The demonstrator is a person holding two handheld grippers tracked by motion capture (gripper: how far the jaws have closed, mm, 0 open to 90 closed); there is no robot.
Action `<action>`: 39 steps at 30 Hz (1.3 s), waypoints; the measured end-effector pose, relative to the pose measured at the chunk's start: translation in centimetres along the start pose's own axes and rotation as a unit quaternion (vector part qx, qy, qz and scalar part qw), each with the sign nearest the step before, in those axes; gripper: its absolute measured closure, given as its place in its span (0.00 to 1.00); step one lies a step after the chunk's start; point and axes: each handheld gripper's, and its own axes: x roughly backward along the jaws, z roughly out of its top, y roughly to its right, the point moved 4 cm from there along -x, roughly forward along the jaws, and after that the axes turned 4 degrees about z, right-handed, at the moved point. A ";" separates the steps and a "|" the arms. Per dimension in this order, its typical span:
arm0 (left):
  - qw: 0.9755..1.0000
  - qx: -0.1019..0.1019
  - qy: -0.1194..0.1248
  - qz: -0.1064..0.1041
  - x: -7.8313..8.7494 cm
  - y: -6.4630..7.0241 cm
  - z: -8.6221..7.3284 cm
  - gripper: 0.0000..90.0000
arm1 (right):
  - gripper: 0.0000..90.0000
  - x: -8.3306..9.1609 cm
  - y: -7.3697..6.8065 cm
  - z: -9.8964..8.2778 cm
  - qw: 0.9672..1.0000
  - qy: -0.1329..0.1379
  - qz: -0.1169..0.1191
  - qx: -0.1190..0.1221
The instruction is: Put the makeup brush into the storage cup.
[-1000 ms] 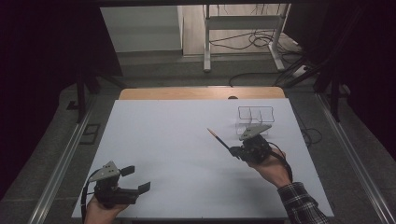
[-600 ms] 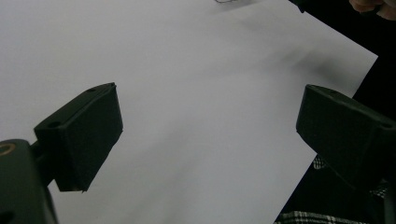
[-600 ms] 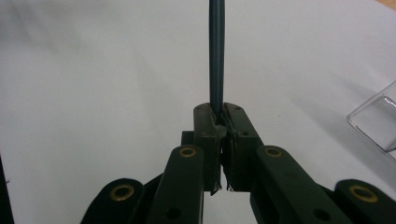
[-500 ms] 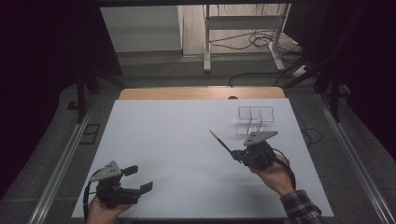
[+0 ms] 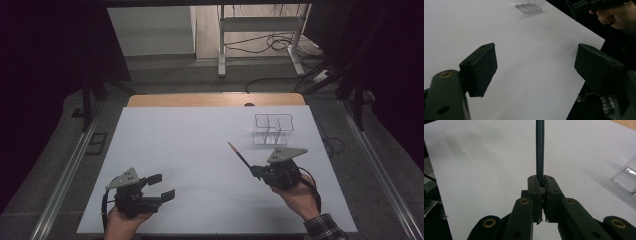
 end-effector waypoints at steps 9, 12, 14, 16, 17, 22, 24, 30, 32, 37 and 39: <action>0.999 -0.010 -0.001 -0.046 -2.9 1.2 1.8 0.33 | 0.94 0.7 -0.9 -0.4 1.000 0.022 0.005 -0.011; 0.998 -0.020 -0.005 -0.057 -4.0 1.7 2.6 0.36 | 0.94 0.9 -1.2 -0.4 1.000 0.027 0.006 -0.013; 0.998 -0.026 -0.007 -0.062 -4.6 2.0 3.0 0.38 | 0.94 1.0 -1.4 -0.5 0.999 0.030 0.007 -0.012; 0.997 -0.028 -0.008 -0.068 -5.2 2.3 3.4 0.40 | 0.94 1.1 -1.6 -0.5 0.999 0.031 0.007 -0.011; 0.997 -0.028 -0.008 -0.072 -5.5 2.4 3.6 0.41 | 0.94 1.1 -1.8 -0.6 0.999 0.033 0.007 -0.011; 0.996 -0.033 -0.015 -0.083 -7.0 3.1 4.1 0.48 | 0.94 1.0 -2.3 -0.8 0.999 0.038 0.012 -0.012; 0.995 -0.035 -0.017 -0.087 -7.5 3.3 4.3 0.51 | 0.94 1.0 -2.5 -0.8 0.999 0.039 0.014 -0.014; 0.994 -0.038 -0.026 -0.103 -9.2 4.2 4.7 0.57 | 0.94 1.0 -2.9 -0.9 0.999 0.046 0.016 -0.016; 0.993 -0.038 -0.028 -0.110 -9.8 4.5 4.8 0.59 | 0.94 0.9 -3.0 -0.8 0.999 0.047 0.017 -0.016; 0.992 -0.039 -0.029 -0.120 -11.0 5.0 5.2 0.62 | 0.94 0.7 -3.3 -0.9 0.998 0.049 0.023 -0.019; 0.991 -0.037 -0.028 -0.124 -11.4 5.2 5.3 0.63 | 0.94 0.5 -3.4 -0.9 0.998 0.048 0.024 -0.017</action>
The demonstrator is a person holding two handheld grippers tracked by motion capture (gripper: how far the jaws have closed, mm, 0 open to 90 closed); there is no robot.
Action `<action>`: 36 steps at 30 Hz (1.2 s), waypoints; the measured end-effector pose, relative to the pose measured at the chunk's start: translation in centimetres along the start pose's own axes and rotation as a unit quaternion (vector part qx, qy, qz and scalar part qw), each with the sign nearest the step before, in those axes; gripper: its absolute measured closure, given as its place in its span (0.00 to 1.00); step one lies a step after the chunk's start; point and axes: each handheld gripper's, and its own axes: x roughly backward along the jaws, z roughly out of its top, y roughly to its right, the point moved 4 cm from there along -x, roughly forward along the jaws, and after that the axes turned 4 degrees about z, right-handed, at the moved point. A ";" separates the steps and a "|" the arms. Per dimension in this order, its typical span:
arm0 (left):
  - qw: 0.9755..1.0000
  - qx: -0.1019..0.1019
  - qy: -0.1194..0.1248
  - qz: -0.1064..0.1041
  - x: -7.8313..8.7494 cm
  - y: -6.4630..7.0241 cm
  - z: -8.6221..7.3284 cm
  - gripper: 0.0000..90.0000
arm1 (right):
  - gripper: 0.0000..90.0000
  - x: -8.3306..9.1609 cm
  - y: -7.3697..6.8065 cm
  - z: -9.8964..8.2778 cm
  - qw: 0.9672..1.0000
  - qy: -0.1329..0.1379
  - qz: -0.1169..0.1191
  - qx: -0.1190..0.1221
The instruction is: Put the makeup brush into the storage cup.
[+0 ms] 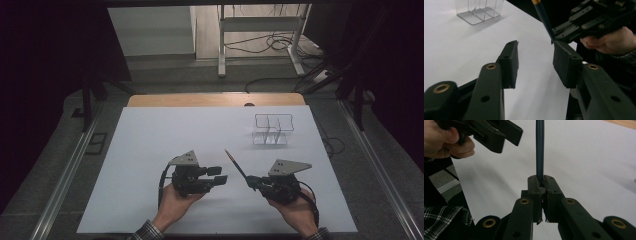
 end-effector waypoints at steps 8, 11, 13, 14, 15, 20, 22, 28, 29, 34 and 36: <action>1.000 0.007 -0.001 -0.020 -1.5 0.2 0.3 0.67 | 0.94 -0.3 -0.3 0.0 1.000 0.001 0.003 0.000; 1.000 0.012 0.002 -0.028 -1.9 0.3 0.5 0.68 | 0.94 -0.5 -0.4 0.0 1.000 0.002 0.005 0.003; 0.999 0.014 0.006 -0.030 -1.9 0.2 0.5 0.68 | 0.94 -0.6 -0.5 0.1 1.000 0.001 0.006 0.005; 0.999 0.017 0.008 -0.034 -2.0 0.2 0.6 0.69 | 0.94 -0.7 -0.6 0.1 1.000 0.002 0.007 0.005; 0.999 0.019 0.010 -0.036 -2.0 0.1 0.6 0.69 | 0.94 -0.8 -0.6 0.1 1.000 0.001 0.008 0.004; 0.999 0.023 0.012 -0.047 -2.1 0.2 0.7 0.72 | 0.94 -1.1 -0.6 0.0 1.000 0.001 0.013 0.003; 0.998 0.023 0.011 -0.050 -2.2 0.2 0.7 0.73 | 0.94 -1.2 -0.7 0.0 1.000 0.001 0.014 0.004; 0.998 0.022 0.008 -0.053 -2.3 0.2 0.6 0.76 | 0.94 -1.5 -0.9 0.1 1.000 -0.002 0.020 0.011; 0.998 0.022 0.008 -0.053 -2.3 0.2 0.6 0.77 | 0.94 -1.6 -0.9 0.1 1.000 -0.002 0.021 0.012; 0.998 0.026 0.006 -0.061 -2.2 0.1 0.5 0.88 | 0.94 -1.9 -1.0 0.0 1.000 -0.008 0.024 0.014; 0.998 0.030 0.005 -0.061 -2.2 0.1 0.5 0.93 | 1.00 -2.1 -1.1 0.0 1.000 -0.009 0.023 0.017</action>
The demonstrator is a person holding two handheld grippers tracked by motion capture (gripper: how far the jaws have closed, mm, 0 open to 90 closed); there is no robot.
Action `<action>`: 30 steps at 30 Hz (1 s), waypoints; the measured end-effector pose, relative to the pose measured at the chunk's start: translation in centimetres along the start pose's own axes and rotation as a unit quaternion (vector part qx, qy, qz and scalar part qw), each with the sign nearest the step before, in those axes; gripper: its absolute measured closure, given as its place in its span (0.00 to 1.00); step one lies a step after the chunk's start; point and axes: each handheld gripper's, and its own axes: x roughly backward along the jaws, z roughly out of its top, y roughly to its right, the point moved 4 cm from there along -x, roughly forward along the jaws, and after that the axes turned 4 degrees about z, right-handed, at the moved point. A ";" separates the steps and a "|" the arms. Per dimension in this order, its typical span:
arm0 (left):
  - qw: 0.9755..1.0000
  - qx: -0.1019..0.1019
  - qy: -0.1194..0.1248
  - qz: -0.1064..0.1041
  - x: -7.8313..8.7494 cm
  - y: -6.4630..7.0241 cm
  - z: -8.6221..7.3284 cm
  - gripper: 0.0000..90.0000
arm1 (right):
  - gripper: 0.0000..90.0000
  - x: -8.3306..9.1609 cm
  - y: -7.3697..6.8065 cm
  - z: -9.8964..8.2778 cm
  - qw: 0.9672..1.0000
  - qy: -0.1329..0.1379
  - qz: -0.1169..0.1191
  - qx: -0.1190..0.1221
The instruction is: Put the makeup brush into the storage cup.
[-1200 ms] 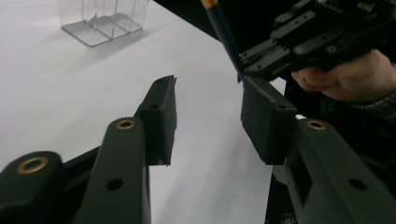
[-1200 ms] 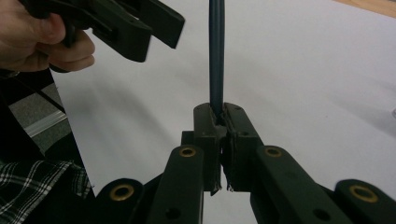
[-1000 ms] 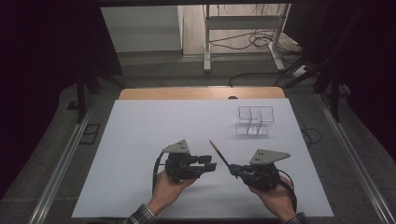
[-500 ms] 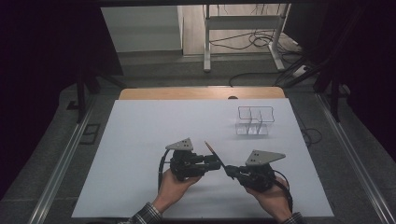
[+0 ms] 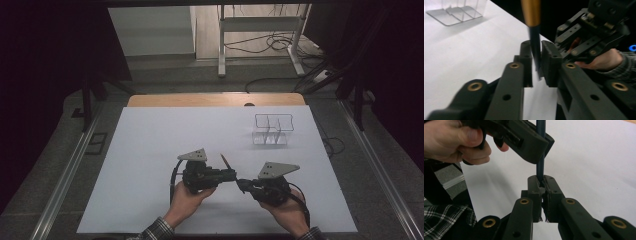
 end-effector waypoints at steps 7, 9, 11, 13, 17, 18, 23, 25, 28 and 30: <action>1.000 -0.018 -0.010 0.018 0.2 0.1 0.0 0.93 | 0.96 0.3 0.2 0.0 1.000 0.003 0.001 -0.003; 0.999 -0.022 -0.013 0.027 0.3 0.1 0.0 0.93 | 0.92 0.7 0.3 0.1 1.000 0.010 0.001 -0.008; 0.999 -0.027 -0.017 0.037 0.3 0.1 -0.1 0.93 | 0.88 1.0 0.4 0.3 1.000 0.017 0.000 -0.014; 0.998 -0.036 -0.022 0.045 0.4 0.1 -0.1 0.93 | 0.83 1.4 0.5 0.6 1.000 0.025 0.001 -0.018; 0.997 -0.044 -0.030 0.051 0.2 0.2 -0.2 0.93 | 0.76 1.8 0.7 1.3 0.999 0.038 0.003 -0.028; 0.997 -0.046 -0.033 0.053 0.2 0.2 -0.3 0.93 | 0.75 1.9 0.8 1.5 0.999 0.042 0.002 -0.030; 0.996 -0.056 -0.045 0.059 -0.1 0.4 -0.5 0.93 | 0.69 2.1 1.0 2.6 0.998 0.056 0.005 -0.036; 0.996 -0.057 -0.046 0.059 -0.2 0.4 -0.5 0.93 | 0.68 2.1 1.0 2.8 0.998 0.058 0.007 -0.037; 0.995 -0.061 -0.047 0.062 -0.2 0.5 -0.5 0.93 | 0.67 1.8 1.0 3.3 0.997 0.064 0.006 -0.037; 0.995 -0.062 -0.048 0.063 -0.3 0.5 -0.5 0.93 | 0.67 1.6 1.0 3.5 0.997 0.064 0.005 -0.036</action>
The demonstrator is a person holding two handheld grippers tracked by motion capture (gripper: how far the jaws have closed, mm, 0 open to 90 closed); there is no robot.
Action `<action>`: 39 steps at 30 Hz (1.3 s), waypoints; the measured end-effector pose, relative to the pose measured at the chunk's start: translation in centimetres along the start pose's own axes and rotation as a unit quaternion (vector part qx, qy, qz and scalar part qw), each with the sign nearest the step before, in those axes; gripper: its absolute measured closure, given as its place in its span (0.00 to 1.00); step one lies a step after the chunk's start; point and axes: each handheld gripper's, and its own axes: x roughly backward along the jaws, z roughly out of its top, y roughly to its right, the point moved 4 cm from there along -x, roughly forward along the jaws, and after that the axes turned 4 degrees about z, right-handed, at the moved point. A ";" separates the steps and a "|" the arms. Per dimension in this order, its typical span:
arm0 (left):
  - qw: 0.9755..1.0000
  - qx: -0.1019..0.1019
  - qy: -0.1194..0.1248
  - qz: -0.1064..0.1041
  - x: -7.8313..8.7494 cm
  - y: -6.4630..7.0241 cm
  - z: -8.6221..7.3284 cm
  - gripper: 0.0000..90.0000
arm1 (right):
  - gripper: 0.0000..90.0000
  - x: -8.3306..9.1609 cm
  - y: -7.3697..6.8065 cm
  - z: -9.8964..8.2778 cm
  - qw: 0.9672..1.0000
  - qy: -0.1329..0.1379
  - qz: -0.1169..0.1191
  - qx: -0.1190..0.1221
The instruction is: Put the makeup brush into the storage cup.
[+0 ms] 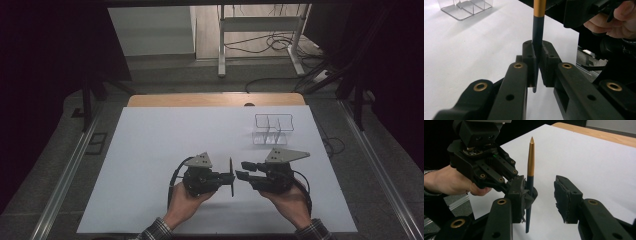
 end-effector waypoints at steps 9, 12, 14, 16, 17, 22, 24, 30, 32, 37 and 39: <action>1.000 -0.008 -0.004 0.006 -0.1 0.1 0.0 0.93 | 0.72 -1.6 -0.2 0.7 1.000 0.000 0.014 0.000; 1.000 -0.012 -0.005 0.007 -0.1 0.2 0.0 0.93 | 0.76 -2.2 -0.3 0.8 1.000 -0.002 0.020 0.002; 1.000 -0.014 -0.005 0.009 -0.2 0.3 0.0 0.93 | 0.79 -2.4 -0.4 0.9 1.000 -0.003 0.023 0.002; 1.000 -0.017 -0.004 0.010 -0.1 0.3 0.0 0.93 | 0.83 -2.6 -0.5 1.0 1.000 -0.005 0.029 0.001; 1.000 -0.018 -0.004 0.010 -0.1 0.3 0.0 0.93 | 0.86 -2.7 -0.5 1.0 1.000 -0.005 0.031 0.002; 1.000 -0.020 -0.002 0.011 -0.1 0.3 -0.1 0.92 | 0.93 -2.7 -0.5 1.0 1.000 -0.002 0.028 0.006; 1.000 -0.021 -0.002 0.011 -0.1 0.4 -0.1 0.92 | 0.93 -2.6 -0.5 1.0 1.000 -0.002 0.027 0.008; 0.999 -0.031 -0.011 0.023 -0.1 0.4 -0.3 0.80 | 0.93 -2.4 -0.7 1.0 1.000 0.002 0.021 0.022; 0.999 -0.036 -0.014 0.029 0.0 0.5 -0.3 0.76 | 0.93 -2.3 -0.7 1.0 1.000 0.003 0.019 0.023; 0.998 -0.047 -0.020 0.044 0.2 0.7 -0.4 0.65 | 0.93 -2.2 -0.5 0.7 0.999 0.001 0.017 0.027; 0.997 -0.050 -0.022 0.053 0.4 0.8 -0.4 0.61 | 0.93 -2.1 -0.5 0.6 0.999 0.000 0.016 0.029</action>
